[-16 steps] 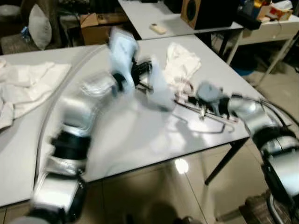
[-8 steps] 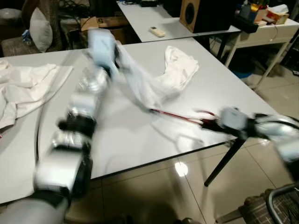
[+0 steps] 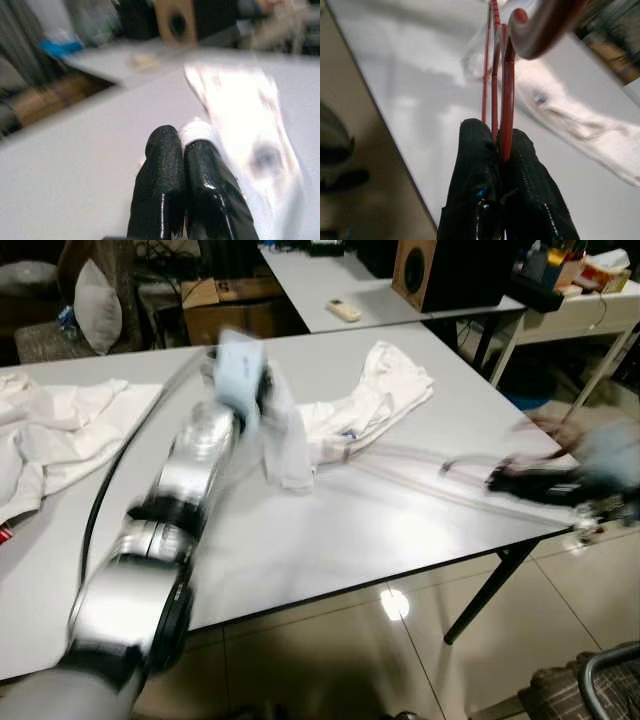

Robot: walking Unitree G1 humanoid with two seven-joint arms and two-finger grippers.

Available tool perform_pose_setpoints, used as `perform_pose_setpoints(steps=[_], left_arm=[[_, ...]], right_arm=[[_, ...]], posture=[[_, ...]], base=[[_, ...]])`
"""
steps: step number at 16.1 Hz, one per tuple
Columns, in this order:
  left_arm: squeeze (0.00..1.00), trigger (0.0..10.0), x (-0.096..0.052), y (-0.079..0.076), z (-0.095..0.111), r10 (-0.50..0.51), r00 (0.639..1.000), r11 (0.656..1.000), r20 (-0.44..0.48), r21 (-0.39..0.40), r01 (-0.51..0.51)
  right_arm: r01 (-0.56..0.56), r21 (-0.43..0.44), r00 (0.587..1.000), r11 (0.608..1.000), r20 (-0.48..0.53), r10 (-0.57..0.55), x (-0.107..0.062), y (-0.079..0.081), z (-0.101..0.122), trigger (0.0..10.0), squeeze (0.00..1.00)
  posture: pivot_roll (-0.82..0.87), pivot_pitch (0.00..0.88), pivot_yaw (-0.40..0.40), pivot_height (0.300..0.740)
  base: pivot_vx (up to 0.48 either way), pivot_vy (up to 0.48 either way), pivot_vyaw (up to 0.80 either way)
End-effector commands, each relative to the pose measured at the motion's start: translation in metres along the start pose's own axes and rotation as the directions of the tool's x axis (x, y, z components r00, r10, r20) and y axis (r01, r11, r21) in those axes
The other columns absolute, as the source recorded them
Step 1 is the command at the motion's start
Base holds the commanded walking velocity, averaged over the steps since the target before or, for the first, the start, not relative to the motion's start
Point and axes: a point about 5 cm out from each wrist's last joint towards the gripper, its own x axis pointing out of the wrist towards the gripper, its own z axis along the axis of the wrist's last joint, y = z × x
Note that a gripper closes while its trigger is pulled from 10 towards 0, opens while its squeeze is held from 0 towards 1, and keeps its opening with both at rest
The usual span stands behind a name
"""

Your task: Hang hanger

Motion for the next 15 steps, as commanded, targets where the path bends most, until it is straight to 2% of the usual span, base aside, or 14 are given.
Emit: perform_pose_setpoints(steps=[1, 3, 4, 5, 6, 7, 8, 9, 10, 12, 13, 14, 15], left_arm=[[1.0, 10.0, -0.008, -0.003, -0.005, -0.09, 0.995, 0.994, -0.032, 0.052, 0.091], [1.0, 10.0, -0.027, -0.013, -0.02, -0.206, 0.975, 0.976, -0.086, 0.051, 0.211], [1.0, 10.0, -0.044, -0.021, -0.028, -0.299, 0.943, 0.949, -0.144, 0.06, 0.31], [1.0, 10.0, -0.051, -0.023, -0.031, -0.337, 0.925, 0.932, -0.176, 0.078, 0.355], [1.0, 10.0, -0.071, -0.029, -0.036, -0.446, 0.858, 0.859, -0.255, 0.148, 0.49], [1.0, 10.0, -0.085, -0.034, -0.035, -0.521, 0.797, 0.785, -0.305, 0.197, 0.588], [1.0, 10.0, -0.094, -0.035, -0.03, -0.563, 0.757, 0.734, -0.33, 0.22, 0.642], [1.0, 10.0, -0.1, -0.036, -0.023, -0.593, 0.732, 0.706, -0.336, 0.22, 0.673], [1.0, 10.0, -0.105, -0.037, -0.014, -0.62, 0.722, 0.703, -0.306, 0.191, 0.685], [1.0, 10.0, -0.112, -0.042, 0.01, -0.683, 0.707, 0.698, -0.185, 0.119, 0.706], [1.0, 10.0, -0.114, -0.043, 0.014, -0.695, 0.701, 0.694, -0.158, 0.107, 0.712], [1.0, 10.0, -0.114, -0.046, 0.018, -0.698, 0.703, 0.692, -0.14, 0.124, 0.712], [1.0, 10.0, -0.114, -0.044, 0.014, -0.671, 0.713, 0.694, -0.203, 0.168, 0.7]], right_arm=[[0.037, 0.015, 0.999, 0.999, 0.023, -0.037, -0.007, 0.002, 0.006, 10.0, 0.0], [0.08, 0.05, 0.997, 0.996, -0.006, -0.08, -0.011, 0.009, 0.005, 10.0, 0.0], [0.131, 0.085, 0.991, 0.988, -0.039, -0.128, -0.011, 0.012, 0.0, 10.0, 0.0], [0.155, 0.103, 0.987, 0.983, -0.054, -0.15, -0.011, 0.014, -0.001, 10.0, 0.0], [0.244, 0.132, 0.969, 0.961, -0.082, -0.234, -0.008, 0.011, -0.005, 10.0, 0.0], [0.304, 0.154, 0.952, 0.94, -0.089, -0.293, -0.003, 0.008, -0.007, 10.0, 0.0], [0.328, 0.171, 0.944, 0.929, -0.082, -0.318, 0.002, 0.007, -0.006, 10.0, 0.0], [0.338, 0.19, 0.941, 0.922, -0.08, -0.329, 0.008, 0.008, -0.006, 10.0, 0.0], [0.366, 0.191, 0.93, 0.911, -0.1, -0.353, 0.014, 0.008, -0.008, 10.0, 0.0], [0.455, 0.254, 0.89, 0.854, -0.179, -0.42, 0.02, 0.002, -0.018, 10.0, 0.0], [0.475, 0.271, 0.879, 0.837, -0.195, -0.435, 0.021, 0.001, -0.019, 10.0, 0.0], [0.514, 0.296, 0.857, 0.805, -0.211, -0.47, 0.026, -0.003, -0.021, 10.0, 0.0], [0.524, 0.311, 0.852, 0.793, -0.205, -0.483, 0.034, -0.003, -0.019, 10.0, 0.0]], posture=[[-0.09, 0.0, 0.063, 0.74], [-0.09, 0.0, 0.065, 0.74], [-0.09, 0.0, 0.066, 0.74], [-0.09, 0.0, 0.066, 0.74], [-0.08, 0.0, 0.066, 0.74], [-0.08, 0.0, 0.065, 0.74], [-0.08, 0.0, 0.063, 0.74], [-0.08, 0.0, 0.059, 0.74], [-0.08, 0.0, 0.058, 0.74], [-0.07, 0.0, 0.055, 0.74], [-0.07, 0.0, 0.055, 0.74], [-0.07, 0.0, 0.051, 0.74], [-0.07, 0.0, 0.051, 0.74]], base=[[0.0, 0.0, 0.0], [0.0, 0.0, 0.0], [0.0, 0.0, 0.0], [0.0, 0.0, 0.0], [0.0, 0.0, 0.0], [0.0, 0.0, 0.0], [0.0, 0.0, 0.0], [0.0, 0.0, 0.0], [0.0, 0.0, 0.0], [0.0, 0.0, 0.0], [0.0, 0.0, 0.0], [0.0, 0.0, 0.0], [0.0, 0.0, 0.0]])
